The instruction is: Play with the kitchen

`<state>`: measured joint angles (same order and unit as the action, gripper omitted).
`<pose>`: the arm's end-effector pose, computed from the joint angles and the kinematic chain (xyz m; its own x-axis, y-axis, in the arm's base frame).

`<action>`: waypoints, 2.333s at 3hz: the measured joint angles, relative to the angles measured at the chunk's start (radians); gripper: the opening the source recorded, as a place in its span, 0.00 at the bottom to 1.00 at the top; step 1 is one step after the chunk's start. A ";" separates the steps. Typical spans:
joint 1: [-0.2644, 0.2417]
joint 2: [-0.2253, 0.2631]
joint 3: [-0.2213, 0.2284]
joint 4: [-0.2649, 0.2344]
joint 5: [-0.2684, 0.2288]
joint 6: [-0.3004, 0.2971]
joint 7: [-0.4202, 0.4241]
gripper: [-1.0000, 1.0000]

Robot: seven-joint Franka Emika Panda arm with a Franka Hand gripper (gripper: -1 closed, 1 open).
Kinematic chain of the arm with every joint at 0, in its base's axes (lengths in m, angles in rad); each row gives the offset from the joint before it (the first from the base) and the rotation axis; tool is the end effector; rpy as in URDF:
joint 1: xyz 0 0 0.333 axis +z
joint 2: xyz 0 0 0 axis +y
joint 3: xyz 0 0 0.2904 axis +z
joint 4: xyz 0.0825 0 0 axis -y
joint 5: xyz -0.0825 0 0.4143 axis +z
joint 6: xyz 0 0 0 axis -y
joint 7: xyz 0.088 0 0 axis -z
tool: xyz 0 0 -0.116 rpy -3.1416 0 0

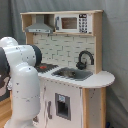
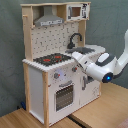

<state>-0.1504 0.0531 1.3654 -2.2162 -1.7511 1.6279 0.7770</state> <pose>0.2971 0.4776 0.3874 0.1918 0.9747 0.1149 -0.0773 -0.1017 0.9918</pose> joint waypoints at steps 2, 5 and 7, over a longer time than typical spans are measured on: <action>0.001 0.096 0.000 -0.035 -0.173 0.010 -0.011 1.00; 0.000 0.123 -0.001 -0.047 -0.223 0.011 -0.352 1.00; -0.015 0.124 -0.023 -0.051 -0.222 0.050 -0.587 1.00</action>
<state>-0.1658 0.1769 1.3424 -2.2676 -1.9736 1.6777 0.1898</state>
